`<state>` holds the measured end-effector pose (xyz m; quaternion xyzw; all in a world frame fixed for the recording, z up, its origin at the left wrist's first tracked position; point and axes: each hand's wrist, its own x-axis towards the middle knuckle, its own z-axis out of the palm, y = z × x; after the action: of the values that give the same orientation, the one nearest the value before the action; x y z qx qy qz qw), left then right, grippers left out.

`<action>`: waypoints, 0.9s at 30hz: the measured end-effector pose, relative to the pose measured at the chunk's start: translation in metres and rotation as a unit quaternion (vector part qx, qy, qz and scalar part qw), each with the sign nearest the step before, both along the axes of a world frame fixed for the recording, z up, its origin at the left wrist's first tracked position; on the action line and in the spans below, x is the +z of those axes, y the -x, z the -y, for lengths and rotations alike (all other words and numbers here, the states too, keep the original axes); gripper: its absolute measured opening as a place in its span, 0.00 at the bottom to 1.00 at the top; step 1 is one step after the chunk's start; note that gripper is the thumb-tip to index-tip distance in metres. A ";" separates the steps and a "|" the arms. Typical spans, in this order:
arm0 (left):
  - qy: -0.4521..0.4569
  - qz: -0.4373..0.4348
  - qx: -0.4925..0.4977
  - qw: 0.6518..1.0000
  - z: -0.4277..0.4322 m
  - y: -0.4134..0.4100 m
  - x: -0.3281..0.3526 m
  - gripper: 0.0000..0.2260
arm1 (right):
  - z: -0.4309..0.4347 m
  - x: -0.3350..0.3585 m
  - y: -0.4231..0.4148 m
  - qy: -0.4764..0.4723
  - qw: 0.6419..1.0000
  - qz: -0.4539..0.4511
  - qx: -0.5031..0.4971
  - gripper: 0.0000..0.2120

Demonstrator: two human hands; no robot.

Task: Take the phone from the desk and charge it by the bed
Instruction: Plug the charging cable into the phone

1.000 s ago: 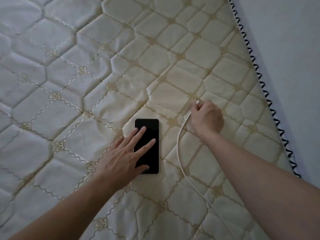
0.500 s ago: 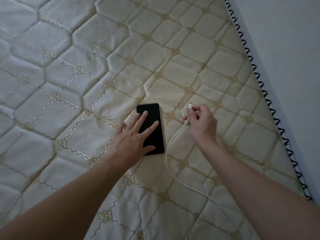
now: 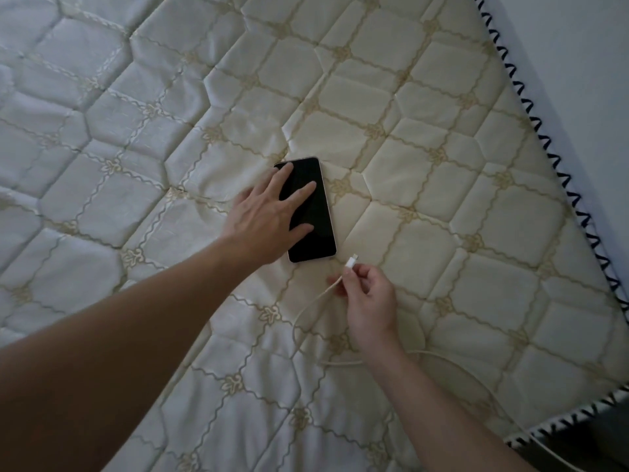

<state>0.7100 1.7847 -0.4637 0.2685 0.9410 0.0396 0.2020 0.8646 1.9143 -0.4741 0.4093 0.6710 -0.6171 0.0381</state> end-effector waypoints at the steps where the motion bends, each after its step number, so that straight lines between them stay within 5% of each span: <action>1: 0.003 0.003 0.000 1.000 0.000 0.002 -0.001 0.32 | 0.004 -0.002 -0.001 0.012 1.000 0.010 0.008 0.05; 13: 0.022 0.038 -0.013 0.999 0.004 0.008 -0.007 0.34 | 0.021 -0.001 -0.001 -0.043 0.994 0.095 0.044 0.09; 27: -0.006 0.047 -0.007 0.999 0.006 0.003 -0.010 0.34 | 0.026 0.000 0.002 -0.083 0.991 0.095 0.051 0.12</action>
<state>0.7066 1.7792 -0.4735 0.2741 0.9284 0.0567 0.2444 0.8629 1.8886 -0.4745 0.4329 0.7331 -0.5151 0.0991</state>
